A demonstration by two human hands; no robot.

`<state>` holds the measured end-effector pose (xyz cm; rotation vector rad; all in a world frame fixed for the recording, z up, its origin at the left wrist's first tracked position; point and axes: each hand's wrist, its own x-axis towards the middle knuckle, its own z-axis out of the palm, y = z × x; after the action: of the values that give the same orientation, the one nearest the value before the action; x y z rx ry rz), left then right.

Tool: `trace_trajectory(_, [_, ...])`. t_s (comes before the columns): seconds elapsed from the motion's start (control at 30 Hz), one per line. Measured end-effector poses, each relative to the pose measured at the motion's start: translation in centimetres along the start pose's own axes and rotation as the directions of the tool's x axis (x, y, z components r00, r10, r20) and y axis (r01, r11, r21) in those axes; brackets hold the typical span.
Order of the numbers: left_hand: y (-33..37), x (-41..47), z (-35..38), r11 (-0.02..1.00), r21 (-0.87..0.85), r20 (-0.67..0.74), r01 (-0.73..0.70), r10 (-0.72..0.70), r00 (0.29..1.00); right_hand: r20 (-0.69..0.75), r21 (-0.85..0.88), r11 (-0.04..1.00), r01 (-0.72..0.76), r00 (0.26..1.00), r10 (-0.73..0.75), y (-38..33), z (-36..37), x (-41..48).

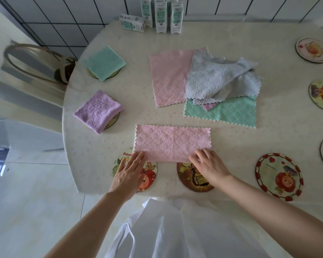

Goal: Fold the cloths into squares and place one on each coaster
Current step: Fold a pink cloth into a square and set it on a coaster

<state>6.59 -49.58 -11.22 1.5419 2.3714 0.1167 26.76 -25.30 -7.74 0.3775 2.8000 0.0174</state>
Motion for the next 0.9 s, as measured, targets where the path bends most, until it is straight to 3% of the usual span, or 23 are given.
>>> trace_trajectory(0.17, [-0.1, 0.2, -0.1, 0.999, 0.05, 0.026, 0.0, -0.001, 1.0, 0.0, -0.056, 0.998, 0.0, 1.0, 0.0, -0.4, -0.4, 0.7])
trace_trajectory(0.33, [-1.6, 1.0, -0.5, 0.987, 0.141, 0.038, -0.074, 0.07, 0.997, -0.084, 0.043, 0.999, 0.01, 0.996, -0.006, 0.3, -0.9, 0.3])
trace_trajectory(0.47, [-2.2, 2.4, -1.8, 0.982, 0.184, 0.051, -0.045, 0.036, 0.998, -0.142, 0.133, 0.991, 0.029, 0.99, -0.01, 0.1, -0.8, -0.3])
trace_trajectory(0.6, [-0.6, 3.4, -1.9, 0.985, 0.174, 0.023, 0.009, -0.013, 1.0, -0.099, 0.087, 0.996, 0.017, 0.995, -0.008, 0.0, 0.3, -1.2])
trace_trajectory(0.8, [2.9, 2.0, -0.5, 0.978, 0.177, -0.045, -0.106, 0.115, 0.992, -0.029, 0.015, 1.0, -0.026, 0.999, 0.026, 0.0, 0.3, -1.3])
trace_trajectory(0.9, [4.0, 1.6, 0.0, 0.982, 0.159, -0.033, -0.1, 0.106, 0.994, -0.027, 0.006, 0.999, -0.039, 0.999, 0.039, -0.2, 0.0, -0.9])
